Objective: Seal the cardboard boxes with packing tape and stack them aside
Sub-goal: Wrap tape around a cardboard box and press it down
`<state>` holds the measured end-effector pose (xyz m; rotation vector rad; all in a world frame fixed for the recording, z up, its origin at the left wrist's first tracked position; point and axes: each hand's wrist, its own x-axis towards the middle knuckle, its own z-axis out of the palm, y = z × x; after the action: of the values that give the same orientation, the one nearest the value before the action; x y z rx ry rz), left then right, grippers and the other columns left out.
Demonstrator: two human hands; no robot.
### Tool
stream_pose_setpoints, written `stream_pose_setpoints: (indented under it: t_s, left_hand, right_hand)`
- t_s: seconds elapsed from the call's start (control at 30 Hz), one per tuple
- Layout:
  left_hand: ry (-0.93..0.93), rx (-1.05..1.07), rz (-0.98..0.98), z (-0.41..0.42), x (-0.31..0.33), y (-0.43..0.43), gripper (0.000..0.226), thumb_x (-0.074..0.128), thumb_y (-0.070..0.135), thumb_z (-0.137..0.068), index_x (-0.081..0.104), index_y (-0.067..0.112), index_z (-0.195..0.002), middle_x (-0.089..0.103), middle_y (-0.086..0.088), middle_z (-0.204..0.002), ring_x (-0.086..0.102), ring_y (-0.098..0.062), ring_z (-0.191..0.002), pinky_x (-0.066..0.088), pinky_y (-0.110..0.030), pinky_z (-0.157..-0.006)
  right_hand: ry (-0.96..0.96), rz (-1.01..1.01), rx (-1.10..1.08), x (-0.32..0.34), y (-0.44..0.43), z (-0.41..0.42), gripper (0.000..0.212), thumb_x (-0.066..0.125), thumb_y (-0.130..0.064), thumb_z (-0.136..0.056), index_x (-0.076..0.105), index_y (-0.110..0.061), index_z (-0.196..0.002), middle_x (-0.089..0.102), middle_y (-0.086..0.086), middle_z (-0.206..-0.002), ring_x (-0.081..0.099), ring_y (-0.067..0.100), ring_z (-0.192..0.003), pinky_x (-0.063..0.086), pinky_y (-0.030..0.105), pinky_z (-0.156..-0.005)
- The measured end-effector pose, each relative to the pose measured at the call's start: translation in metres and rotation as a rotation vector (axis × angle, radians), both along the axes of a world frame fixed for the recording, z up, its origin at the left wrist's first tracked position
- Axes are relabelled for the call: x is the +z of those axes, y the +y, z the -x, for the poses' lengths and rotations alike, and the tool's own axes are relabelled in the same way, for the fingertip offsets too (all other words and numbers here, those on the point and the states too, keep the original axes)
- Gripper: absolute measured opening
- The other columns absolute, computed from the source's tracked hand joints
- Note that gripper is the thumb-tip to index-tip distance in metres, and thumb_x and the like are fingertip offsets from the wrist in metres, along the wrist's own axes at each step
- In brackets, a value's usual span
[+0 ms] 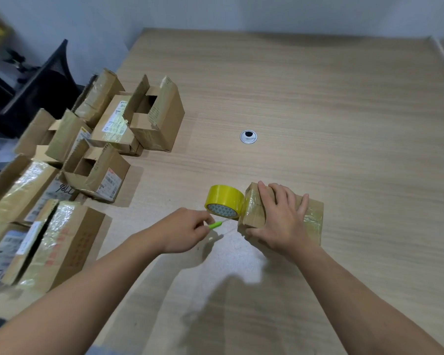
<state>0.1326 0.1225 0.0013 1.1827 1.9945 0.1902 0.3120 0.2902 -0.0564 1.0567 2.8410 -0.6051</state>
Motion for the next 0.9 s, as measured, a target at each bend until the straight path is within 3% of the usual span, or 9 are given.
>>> stream_pose_setpoints:
  t_s: [0.17,0.27,0.37,0.43,0.53,0.63,0.73,0.83,0.9]
  left_hand:
    - [0.169,-0.245,0.166,0.002,-0.067,-0.037,0.007,0.053,0.022,-0.094,0.049,0.024,-0.099,0.059,-0.003,-0.106,0.054,-0.024,-0.093,0.039,-0.034,-0.074]
    - [0.291,-0.231,0.092,-0.005,-0.098,-0.049,0.018,0.055,0.019,-0.093,0.058,0.016,-0.11,0.055,-0.006,-0.109,0.055,-0.03,-0.097,0.044,-0.038,-0.074]
    - [0.452,-0.23,-0.031,-0.011,-0.101,-0.043,0.021,0.07,0.025,-0.083,0.063,0.019,-0.102,0.057,-0.002,-0.098,0.059,-0.027,-0.088,0.038,-0.03,-0.061]
    - [0.524,-0.2,-0.032,-0.01,-0.083,-0.025,0.018,0.06,0.037,-0.088,0.062,0.021,-0.098,0.058,-0.001,-0.1,0.057,-0.025,-0.094,0.035,-0.031,-0.067]
    - [0.419,0.033,-0.284,0.0,-0.047,0.013,0.036,0.042,0.047,-0.09,0.06,0.017,-0.08,0.056,0.0,-0.081,0.056,-0.027,-0.083,0.04,-0.035,-0.065]
    - [0.291,0.052,-0.476,0.016,-0.027,0.054,0.031,0.045,0.045,-0.086,0.064,0.022,-0.094,0.058,0.004,-0.093,0.051,-0.024,-0.095,0.044,-0.039,-0.084]
    - [0.198,-0.084,-0.221,0.025,-0.024,0.094,0.035,0.055,0.033,-0.089,0.062,0.028,-0.123,0.057,0.001,-0.127,0.044,-0.024,-0.123,0.035,-0.042,-0.107]
    - [-0.019,-0.174,0.047,0.022,-0.028,0.121,0.032,0.057,0.022,-0.097,0.06,0.023,-0.128,0.058,-0.002,-0.13,0.051,-0.022,-0.121,0.04,-0.032,-0.1]
    - [-0.025,-0.215,0.115,0.021,-0.031,0.128,0.025,0.057,0.021,-0.097,0.06,0.021,-0.123,0.061,-0.001,-0.126,0.055,-0.022,-0.114,0.042,-0.031,-0.093]
  right_hand:
    - [-0.013,-0.012,0.007,-0.002,0.0,0.001,0.116,0.069,-0.072,-0.069,0.007,-0.033,-0.159,0.019,0.001,-0.157,0.009,0.023,-0.148,-0.003,0.073,-0.114]
    - [-0.025,-0.003,0.033,-0.001,-0.001,0.0,0.11,0.068,-0.072,-0.071,0.002,-0.049,-0.155,0.016,0.004,-0.156,0.008,0.025,-0.147,-0.002,0.074,-0.113]
    - [-0.043,0.024,0.059,0.0,-0.002,0.0,0.097,0.066,-0.07,-0.074,0.008,-0.06,-0.151,0.013,0.007,-0.156,0.004,0.026,-0.146,-0.003,0.076,-0.112]
    - [-0.045,0.02,0.066,0.0,-0.001,0.001,0.09,0.065,-0.07,-0.075,0.015,-0.062,-0.149,0.012,0.007,-0.156,0.004,0.027,-0.146,-0.004,0.076,-0.112]
    - [-0.048,0.002,0.075,-0.001,-0.002,0.0,0.085,0.065,-0.069,-0.075,0.021,-0.061,-0.147,0.011,0.008,-0.157,0.003,0.028,-0.147,-0.003,0.077,-0.111]
    - [-0.061,-0.017,0.088,-0.001,-0.001,-0.001,0.082,0.068,-0.067,-0.075,0.024,-0.061,-0.144,0.01,0.007,-0.157,0.004,0.029,-0.146,-0.001,0.078,-0.11]
    - [-0.058,-0.04,0.102,-0.002,-0.001,0.0,0.079,0.069,-0.068,-0.073,0.028,-0.06,-0.14,0.013,0.007,-0.155,0.007,0.03,-0.144,0.002,0.079,-0.109]
    - [-0.058,-0.076,0.115,-0.005,0.001,0.001,0.074,0.068,-0.07,-0.071,0.034,-0.057,-0.135,0.02,0.01,-0.153,0.014,0.032,-0.142,0.008,0.081,-0.105]
    - [-0.053,-0.077,0.123,-0.007,0.002,0.002,0.072,0.067,-0.071,-0.068,0.039,-0.054,-0.132,0.026,0.013,-0.15,0.021,0.034,-0.139,0.012,0.083,-0.101]
